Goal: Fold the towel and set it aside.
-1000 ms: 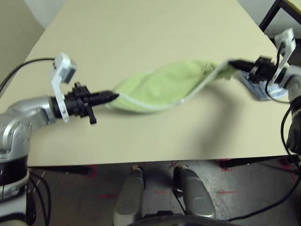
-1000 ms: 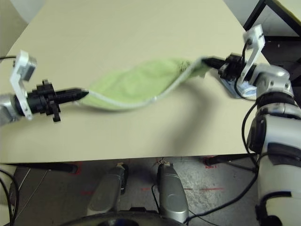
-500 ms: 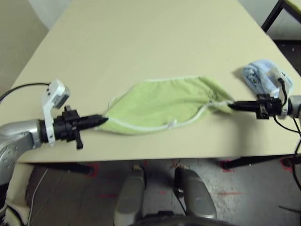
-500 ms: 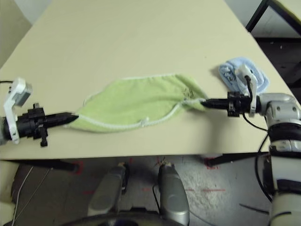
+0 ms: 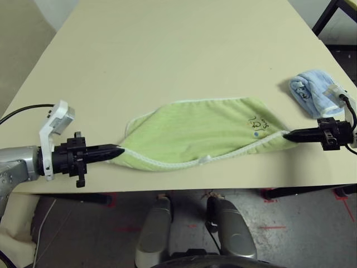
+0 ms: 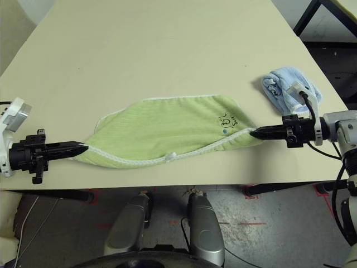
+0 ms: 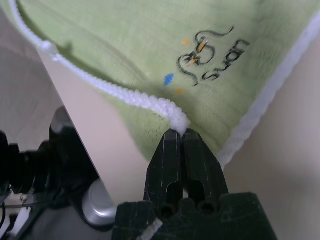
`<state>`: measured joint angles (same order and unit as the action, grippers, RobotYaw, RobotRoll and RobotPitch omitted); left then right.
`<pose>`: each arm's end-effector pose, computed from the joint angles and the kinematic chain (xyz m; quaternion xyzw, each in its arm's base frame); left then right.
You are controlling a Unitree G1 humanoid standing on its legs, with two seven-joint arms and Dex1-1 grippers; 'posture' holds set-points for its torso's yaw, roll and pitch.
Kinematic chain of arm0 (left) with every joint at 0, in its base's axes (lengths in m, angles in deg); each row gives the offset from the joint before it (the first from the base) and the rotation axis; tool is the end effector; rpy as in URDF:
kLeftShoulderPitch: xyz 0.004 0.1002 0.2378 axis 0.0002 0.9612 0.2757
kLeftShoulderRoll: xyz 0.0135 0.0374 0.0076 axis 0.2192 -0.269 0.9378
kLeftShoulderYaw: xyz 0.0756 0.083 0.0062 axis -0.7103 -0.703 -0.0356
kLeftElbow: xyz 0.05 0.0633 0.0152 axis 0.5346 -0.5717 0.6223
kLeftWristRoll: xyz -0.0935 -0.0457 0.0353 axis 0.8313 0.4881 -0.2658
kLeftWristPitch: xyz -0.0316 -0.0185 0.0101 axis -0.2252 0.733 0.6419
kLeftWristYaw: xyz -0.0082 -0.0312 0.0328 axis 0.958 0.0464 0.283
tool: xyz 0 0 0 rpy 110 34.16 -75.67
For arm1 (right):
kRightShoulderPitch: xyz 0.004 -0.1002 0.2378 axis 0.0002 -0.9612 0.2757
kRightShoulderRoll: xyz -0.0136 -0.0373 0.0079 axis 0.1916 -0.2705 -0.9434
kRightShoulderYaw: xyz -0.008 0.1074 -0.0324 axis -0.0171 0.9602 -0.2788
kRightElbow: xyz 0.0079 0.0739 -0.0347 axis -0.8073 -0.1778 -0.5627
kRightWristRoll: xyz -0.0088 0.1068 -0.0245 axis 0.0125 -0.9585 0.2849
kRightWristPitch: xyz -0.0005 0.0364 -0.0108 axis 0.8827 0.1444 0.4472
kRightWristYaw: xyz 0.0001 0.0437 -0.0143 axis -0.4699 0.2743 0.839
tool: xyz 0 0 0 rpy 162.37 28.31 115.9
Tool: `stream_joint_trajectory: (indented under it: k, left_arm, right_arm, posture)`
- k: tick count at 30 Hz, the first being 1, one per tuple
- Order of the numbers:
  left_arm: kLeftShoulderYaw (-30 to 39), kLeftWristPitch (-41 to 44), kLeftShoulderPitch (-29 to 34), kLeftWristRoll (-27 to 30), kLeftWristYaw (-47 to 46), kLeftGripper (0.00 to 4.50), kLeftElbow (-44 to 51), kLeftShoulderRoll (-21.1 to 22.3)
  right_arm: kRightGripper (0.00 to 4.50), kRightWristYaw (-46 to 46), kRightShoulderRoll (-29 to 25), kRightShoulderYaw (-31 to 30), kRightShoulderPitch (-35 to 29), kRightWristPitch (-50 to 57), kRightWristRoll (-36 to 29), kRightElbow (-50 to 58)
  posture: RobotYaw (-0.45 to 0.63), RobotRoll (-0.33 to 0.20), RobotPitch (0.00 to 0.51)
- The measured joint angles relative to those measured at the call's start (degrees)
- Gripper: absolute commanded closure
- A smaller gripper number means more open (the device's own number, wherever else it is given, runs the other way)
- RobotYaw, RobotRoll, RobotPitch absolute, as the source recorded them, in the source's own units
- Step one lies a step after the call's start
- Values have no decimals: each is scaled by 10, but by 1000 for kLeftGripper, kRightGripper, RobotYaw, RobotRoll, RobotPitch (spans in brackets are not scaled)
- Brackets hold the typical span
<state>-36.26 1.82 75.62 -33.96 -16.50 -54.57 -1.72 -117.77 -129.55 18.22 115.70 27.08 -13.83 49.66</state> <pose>0.1977 0.3273 0.1904 -0.0397 0.2065 -0.4851 0.8488 0.2843 -0.3730 0.1707 -0.0057 0.2899 0.5090 0.8104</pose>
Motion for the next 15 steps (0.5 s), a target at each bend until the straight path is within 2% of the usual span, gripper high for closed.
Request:
stream_joint_trajectory:
  k: [5,9,15]
  left_arm:
    - [6,-7,-65,6,-59,4469,-32,-53]
    - [-9,-48,-92,-40,-112,4469,-65,-79]
    - [-43,-113,-116,-111,-158,4469,-98,-106]
  right_arm:
    - [4500,74,78,51,48,-35,5,-47]
    - [4500,152,117,77,92,-76,21,-105]
    - [4500,232,149,83,148,-138,64,-181]
  posture:
    - [182,0,176]
    - [185,0,171]
    - [191,0,166]
